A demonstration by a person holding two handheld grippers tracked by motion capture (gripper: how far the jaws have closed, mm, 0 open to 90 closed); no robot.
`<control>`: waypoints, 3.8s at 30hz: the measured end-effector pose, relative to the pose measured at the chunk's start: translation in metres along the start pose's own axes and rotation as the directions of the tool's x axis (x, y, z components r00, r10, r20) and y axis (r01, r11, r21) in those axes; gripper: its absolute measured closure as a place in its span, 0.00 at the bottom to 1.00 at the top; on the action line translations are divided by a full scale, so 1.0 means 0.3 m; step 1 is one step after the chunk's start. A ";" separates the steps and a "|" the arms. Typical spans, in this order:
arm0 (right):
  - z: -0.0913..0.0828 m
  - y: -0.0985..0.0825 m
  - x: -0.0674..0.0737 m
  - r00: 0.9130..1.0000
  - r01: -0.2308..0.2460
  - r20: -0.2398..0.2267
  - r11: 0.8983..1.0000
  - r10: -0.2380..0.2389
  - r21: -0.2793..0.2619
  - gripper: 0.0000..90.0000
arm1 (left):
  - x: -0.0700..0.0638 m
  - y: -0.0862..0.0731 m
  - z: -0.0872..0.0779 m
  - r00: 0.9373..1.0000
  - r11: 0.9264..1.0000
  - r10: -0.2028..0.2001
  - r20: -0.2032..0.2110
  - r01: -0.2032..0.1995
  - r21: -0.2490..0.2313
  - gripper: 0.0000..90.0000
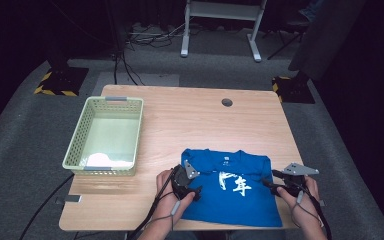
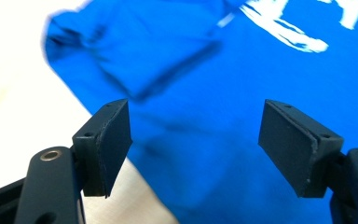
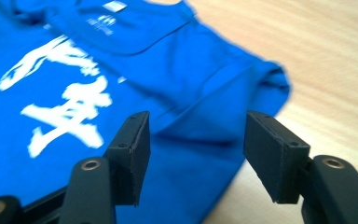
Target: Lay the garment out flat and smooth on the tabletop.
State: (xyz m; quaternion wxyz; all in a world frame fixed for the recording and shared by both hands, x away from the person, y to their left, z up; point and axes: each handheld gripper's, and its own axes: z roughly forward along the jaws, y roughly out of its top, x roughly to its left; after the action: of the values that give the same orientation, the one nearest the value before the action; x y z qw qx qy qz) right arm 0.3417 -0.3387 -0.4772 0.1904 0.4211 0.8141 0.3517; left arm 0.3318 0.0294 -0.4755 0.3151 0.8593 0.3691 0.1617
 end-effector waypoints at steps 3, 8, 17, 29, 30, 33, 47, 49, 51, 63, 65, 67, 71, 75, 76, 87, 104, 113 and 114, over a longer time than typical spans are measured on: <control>0.010 0.017 -0.026 1.000 -0.019 0.012 1.000 0.019 -0.005 0.46 | 0.017 0.019 0.010 1.000 1.000 -0.018 -0.008 0.018 -0.019 0.30; 0.043 0.046 -0.056 0.999 -0.041 0.016 0.999 0.041 0.002 0.47 | 0.063 0.049 0.051 1.000 1.000 -0.021 -0.018 0.021 -0.015 0.32; 0.100 0.058 -0.082 0.995 -0.075 -0.066 0.996 0.079 0.048 0.82 | 0.078 0.081 0.098 1.000 0.998 0.027 0.014 -0.027 0.052 0.82; 0.006 0.067 -0.031 0.999 0.014 -0.044 1.000 -0.014 -0.013 0.98 | 0.029 0.094 -0.009 0.997 0.998 0.070 0.019 -0.070 -0.004 0.92; -0.002 0.070 -0.029 0.999 0.014 -0.045 1.000 -0.015 -0.018 0.98 | 0.029 0.097 -0.015 0.997 0.997 0.074 0.018 -0.074 -0.009 0.92; -0.023 0.087 -0.030 0.999 0.022 -0.037 0.999 -0.023 -0.036 0.97 | 0.038 0.109 -0.024 0.997 0.997 0.071 0.005 -0.071 -0.030 0.92; 0.030 0.310 -0.154 1.000 -0.009 0.004 0.989 0.010 -0.145 0.93 | 0.236 0.312 0.037 0.996 0.978 0.049 -0.075 -0.063 -0.197 0.89; 0.061 0.344 -0.196 0.995 -0.051 0.078 0.976 0.069 -0.211 0.68 | 0.283 0.340 0.076 0.984 0.974 0.007 -0.176 -0.046 -0.222 0.69; 0.087 0.354 -0.226 0.978 -0.084 0.163 0.963 0.129 -0.256 0.49 | 0.318 0.344 0.102 0.977 0.981 -0.065 -0.203 0.025 -0.194 0.47; 0.172 0.220 -0.130 0.998 -0.040 0.035 0.993 0.044 -0.110 0.46 | 0.205 0.252 0.180 0.994 0.996 0.082 -0.075 -0.080 0.035 0.41; 0.187 0.202 -0.103 1.000 -0.012 -0.003 0.997 0.012 -0.079 0.46 | 0.196 0.229 0.197 0.996 0.996 0.070 -0.052 -0.067 0.056 0.42; 0.198 0.186 -0.080 1.000 0.018 -0.024 0.998 -0.019 -0.054 0.46 | 0.187 0.208 0.207 0.997 0.995 0.062 -0.041 -0.058 0.083 0.43; 0.206 0.153 -0.055 0.998 0.043 -0.047 0.999 -0.044 -0.019 0.46 | 0.167 0.172 0.204 0.999 0.997 0.044 -0.033 -0.042 0.062 0.43; 0.219 0.105 -0.046 0.995 0.071 -0.069 0.997 -0.071 -0.003 0.42 | 0.151 0.134 0.186 1.000 1.000 0.005 -0.006 -0.005 0.028 0.43; 0.212 0.097 -0.045 0.995 0.073 -0.075 0.997 -0.073 -0.007 0.43 | 0.145 0.125 0.180 1.000 1.000 0.004 -0.001 -0.003 0.023 0.43; 0.129 0.005 -0.008 0.990 0.090 -0.107 0.995 -0.094 -0.042 0.43 | 0.045 0.049 0.116 1.000 1.000 0.010 0.016 -0.010 0.001 0.44; 0.054 -0.064 0.050 0.989 0.102 -0.100 0.994 -0.107 -0.046 0.44 | -0.042 -0.007 0.058 1.000 1.000 0.024 0.009 -0.024 0.008 0.44; 0.055 -0.064 0.049 0.989 0.098 -0.107 0.994 -0.103 -0.046 0.43 | -0.045 0.003 0.033 1.000 1.000 0.025 -0.003 -0.024 0.011 0.39; 0.055 -0.064 0.049 0.989 0.098 -0.107 0.994 -0.103 -0.046 0.43 | -0.045 0.007 0.030 1.000 1.000 0.026 -0.003 -0.026 0.004 0.39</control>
State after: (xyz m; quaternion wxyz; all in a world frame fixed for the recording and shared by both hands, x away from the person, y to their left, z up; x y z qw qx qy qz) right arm 0.3328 -0.3276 -0.5027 0.1716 0.3558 0.8362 0.3805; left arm 0.3282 0.0147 -0.4815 0.3105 0.8645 0.3586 0.1663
